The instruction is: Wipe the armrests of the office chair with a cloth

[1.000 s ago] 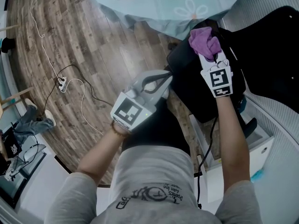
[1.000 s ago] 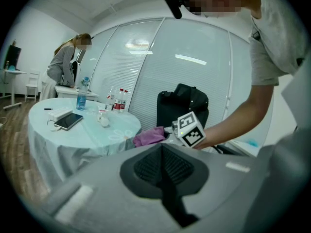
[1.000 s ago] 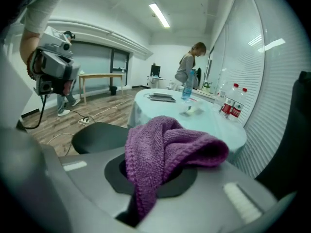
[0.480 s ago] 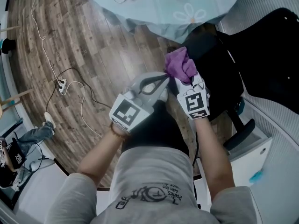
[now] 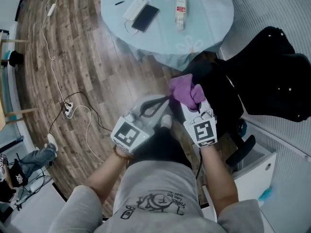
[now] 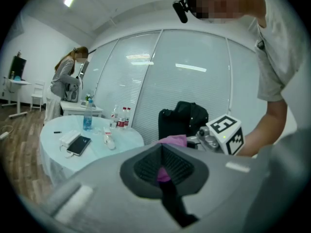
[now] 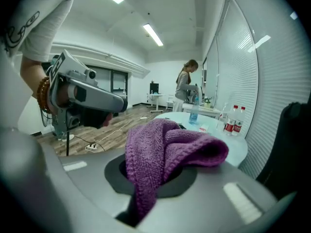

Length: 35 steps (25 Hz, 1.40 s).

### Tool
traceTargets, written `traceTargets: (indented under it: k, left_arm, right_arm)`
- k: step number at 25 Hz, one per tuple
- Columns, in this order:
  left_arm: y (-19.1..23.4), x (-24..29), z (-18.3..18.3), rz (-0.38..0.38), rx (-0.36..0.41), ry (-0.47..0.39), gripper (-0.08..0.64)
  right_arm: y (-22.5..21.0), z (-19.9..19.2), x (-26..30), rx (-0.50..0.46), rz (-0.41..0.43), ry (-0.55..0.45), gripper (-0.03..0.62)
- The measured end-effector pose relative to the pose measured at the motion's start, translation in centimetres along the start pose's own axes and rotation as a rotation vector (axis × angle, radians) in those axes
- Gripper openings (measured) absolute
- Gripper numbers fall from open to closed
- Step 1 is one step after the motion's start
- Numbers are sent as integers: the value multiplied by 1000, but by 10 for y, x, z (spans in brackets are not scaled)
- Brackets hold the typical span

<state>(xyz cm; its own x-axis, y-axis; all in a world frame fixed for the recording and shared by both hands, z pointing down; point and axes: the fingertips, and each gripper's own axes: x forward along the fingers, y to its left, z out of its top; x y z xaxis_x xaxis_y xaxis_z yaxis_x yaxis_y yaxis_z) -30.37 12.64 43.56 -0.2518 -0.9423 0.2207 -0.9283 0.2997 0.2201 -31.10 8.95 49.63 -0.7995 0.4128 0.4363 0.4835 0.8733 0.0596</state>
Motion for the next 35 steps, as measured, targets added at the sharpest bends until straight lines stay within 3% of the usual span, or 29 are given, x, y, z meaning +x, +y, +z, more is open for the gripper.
traceTargets:
  k: [8,13,16,25,35]
  left_arm:
    - [-31,-35,89,29,-2,-89,2]
    - [-52,-50,154,1,31,-174,2]
    - [-74,-72,189,-21,19,-193,2]
    - [-106,-103,250,-48,92,-259,3]
    - [-138,-117,276,-79,136,-268,2]
  right_arm:
    - [15,112,-76,30,-33,-170,28]
    - [14,184,-113,55,-71,-257,28]
    - [28,221,-143,75,-80,-260,28]
    - [46,275,-198,50,-79,-322,29]
    - [58,310,-234,51,-87,-387,29]
